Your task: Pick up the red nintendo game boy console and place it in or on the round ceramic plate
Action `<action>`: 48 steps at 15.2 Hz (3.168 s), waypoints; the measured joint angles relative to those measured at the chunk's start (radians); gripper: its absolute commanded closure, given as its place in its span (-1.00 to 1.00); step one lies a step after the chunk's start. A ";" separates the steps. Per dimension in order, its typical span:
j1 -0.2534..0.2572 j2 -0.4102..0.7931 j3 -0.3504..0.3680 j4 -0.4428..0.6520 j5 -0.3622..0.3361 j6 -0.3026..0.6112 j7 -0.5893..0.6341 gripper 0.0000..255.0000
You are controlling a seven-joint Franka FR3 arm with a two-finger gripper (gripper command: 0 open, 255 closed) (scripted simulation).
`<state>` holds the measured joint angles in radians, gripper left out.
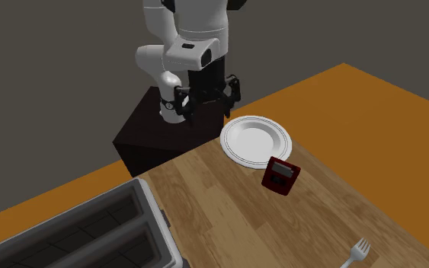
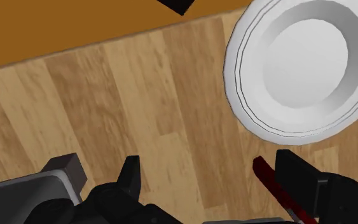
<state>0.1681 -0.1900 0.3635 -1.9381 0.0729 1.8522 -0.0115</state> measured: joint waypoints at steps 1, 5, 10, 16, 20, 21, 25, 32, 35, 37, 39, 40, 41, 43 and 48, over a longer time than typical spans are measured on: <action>0.008 0.031 0.015 0.027 -0.011 0.003 0.008 -1.00; 0.040 0.159 0.065 0.123 -0.066 0.026 0.034 -1.00; 0.107 0.344 0.119 0.281 -0.163 0.030 0.082 -1.00; 0.152 0.442 0.135 0.337 -0.219 0.056 0.102 -1.00; 0.153 0.456 0.133 0.306 -0.228 0.099 0.106 -1.00; 0.153 0.455 0.133 0.299 -0.228 0.105 0.106 -1.00; 0.153 0.457 0.132 0.297 -0.229 0.109 0.107 -1.00; 0.153 0.457 0.132 0.298 -0.229 0.110 0.107 1.00; 0.153 0.457 0.132 0.298 -0.229 0.110 0.107 1.00; 0.153 0.457 0.132 0.298 -0.229 0.110 0.107 1.00; 0.154 0.458 0.132 0.305 -0.229 0.103 0.107 1.00; 0.153 0.456 0.133 0.312 -0.228 0.094 0.106 1.00; 0.153 0.454 0.133 0.320 -0.226 0.084 0.104 1.00; 0.153 0.450 0.134 0.340 -0.223 0.060 0.101 1.00; 0.157 0.448 0.137 0.406 -0.220 -0.007 0.097 1.00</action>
<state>0.3253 0.2584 0.5001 -1.5318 -0.1474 1.8454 0.0858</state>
